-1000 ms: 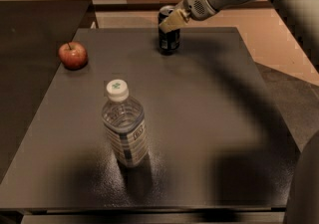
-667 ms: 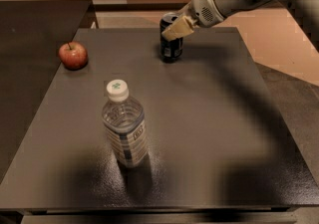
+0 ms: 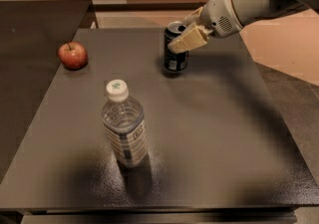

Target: Move pepsi can near blue plastic bottle

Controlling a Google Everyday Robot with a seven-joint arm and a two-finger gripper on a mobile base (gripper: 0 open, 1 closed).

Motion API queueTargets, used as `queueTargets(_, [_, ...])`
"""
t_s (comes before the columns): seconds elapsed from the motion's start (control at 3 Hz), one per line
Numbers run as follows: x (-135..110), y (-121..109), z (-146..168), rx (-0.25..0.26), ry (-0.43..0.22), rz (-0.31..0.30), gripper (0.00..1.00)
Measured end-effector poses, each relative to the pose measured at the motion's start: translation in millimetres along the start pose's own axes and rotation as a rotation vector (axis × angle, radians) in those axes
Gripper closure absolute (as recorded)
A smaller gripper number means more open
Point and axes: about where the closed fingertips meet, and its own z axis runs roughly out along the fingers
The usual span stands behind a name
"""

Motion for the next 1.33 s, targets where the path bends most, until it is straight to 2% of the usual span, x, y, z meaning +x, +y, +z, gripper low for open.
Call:
queueTargets(0.67, [7,46,-30,-0.111,-0.018,-0.002,1.0])
queueTargets(1.0, [8,48,-27,-0.128,-0.008,-0.005,1.0])
queueTargets(1.33, [14,66,-32,-0.177,-0.011,-0.018,1.0])
